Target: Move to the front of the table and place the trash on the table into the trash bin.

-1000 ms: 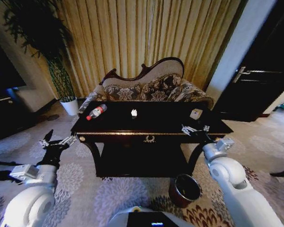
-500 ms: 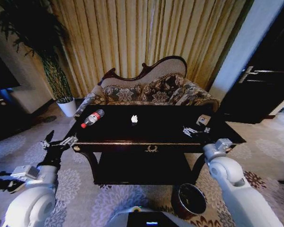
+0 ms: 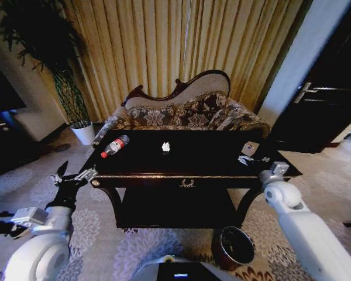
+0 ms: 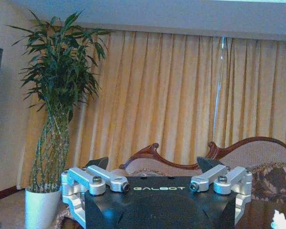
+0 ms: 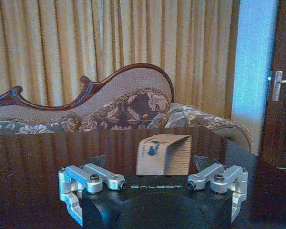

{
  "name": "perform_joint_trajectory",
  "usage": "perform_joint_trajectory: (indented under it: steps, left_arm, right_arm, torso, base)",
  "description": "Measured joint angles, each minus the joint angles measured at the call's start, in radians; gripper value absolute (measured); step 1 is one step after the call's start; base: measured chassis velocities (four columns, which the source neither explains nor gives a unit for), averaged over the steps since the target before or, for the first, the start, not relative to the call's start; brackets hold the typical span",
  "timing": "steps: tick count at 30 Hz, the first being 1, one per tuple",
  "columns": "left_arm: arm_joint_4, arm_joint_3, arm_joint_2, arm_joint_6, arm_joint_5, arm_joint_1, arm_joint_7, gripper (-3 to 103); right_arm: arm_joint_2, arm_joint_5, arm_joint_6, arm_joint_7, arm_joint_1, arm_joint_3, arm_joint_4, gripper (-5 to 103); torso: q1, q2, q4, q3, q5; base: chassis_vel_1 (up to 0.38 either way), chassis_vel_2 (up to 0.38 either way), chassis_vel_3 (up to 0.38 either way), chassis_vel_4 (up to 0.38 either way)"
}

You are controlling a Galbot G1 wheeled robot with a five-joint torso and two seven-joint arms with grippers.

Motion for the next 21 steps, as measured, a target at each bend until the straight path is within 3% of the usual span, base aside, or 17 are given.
perform_joint_trajectory:
  steps: [10, 21]
  left_arm:
    - [-0.009, 0.003, -0.010, -0.012, 0.016, 0.015, 0.000, 100]
    - [-0.009, 0.007, -0.004, -0.017, 0.015, 0.013, 0.000, 100]
  right_arm:
    - [-0.042, 0.035, -0.007, -0.006, 0.076, -0.040, -0.077, 100]
    - [-0.043, 0.043, -0.015, -0.009, 0.077, -0.052, -0.071, 100]
  torso:
    - [0.000, 0.000, 0.0003, 0.000, 0.0000]
    - [0.000, 0.000, 0.0001, 0.000, 0.0000]
  base:
    - [0.000, 0.000, 0.000, 0.000]
    - [0.000, 0.000, 0.000, 0.000]
